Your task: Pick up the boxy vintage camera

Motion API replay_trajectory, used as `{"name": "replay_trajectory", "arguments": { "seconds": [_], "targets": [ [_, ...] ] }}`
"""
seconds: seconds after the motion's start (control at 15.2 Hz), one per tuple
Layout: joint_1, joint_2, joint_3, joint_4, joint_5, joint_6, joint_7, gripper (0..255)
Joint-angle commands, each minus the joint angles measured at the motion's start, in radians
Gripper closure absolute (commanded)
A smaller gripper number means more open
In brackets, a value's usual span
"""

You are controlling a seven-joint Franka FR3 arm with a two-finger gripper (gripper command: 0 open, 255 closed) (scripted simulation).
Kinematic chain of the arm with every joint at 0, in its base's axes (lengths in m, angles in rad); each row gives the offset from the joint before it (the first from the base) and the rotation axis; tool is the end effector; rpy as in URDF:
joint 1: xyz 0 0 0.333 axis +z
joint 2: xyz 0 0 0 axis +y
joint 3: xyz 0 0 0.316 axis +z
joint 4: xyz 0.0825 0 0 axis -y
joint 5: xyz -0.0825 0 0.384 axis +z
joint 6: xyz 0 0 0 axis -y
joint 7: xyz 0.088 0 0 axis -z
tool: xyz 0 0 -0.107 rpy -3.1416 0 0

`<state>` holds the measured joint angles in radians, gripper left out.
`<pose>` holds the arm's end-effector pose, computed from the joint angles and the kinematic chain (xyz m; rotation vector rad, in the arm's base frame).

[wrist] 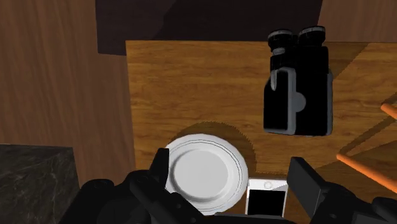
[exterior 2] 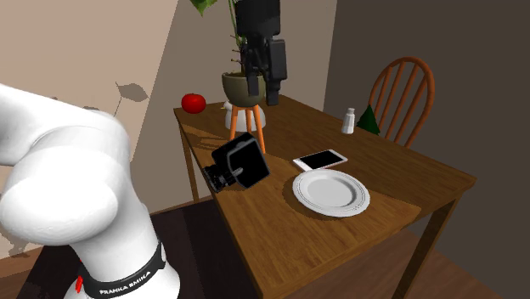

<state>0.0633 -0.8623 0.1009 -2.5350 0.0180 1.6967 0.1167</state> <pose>0.2905 0.0553 0.5380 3.0856 0.0172 0.0441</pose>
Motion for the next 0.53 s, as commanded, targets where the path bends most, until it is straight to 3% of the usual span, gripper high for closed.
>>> {"name": "replay_trajectory", "arguments": {
  "seconds": [0.0,0.46],
  "targets": [
    [0.020,-0.020,0.038,-0.063,0.026,0.045,0.035,0],
    [0.103,-0.018,0.186,-0.216,0.128,0.202,0.158,0]
  ]
}}
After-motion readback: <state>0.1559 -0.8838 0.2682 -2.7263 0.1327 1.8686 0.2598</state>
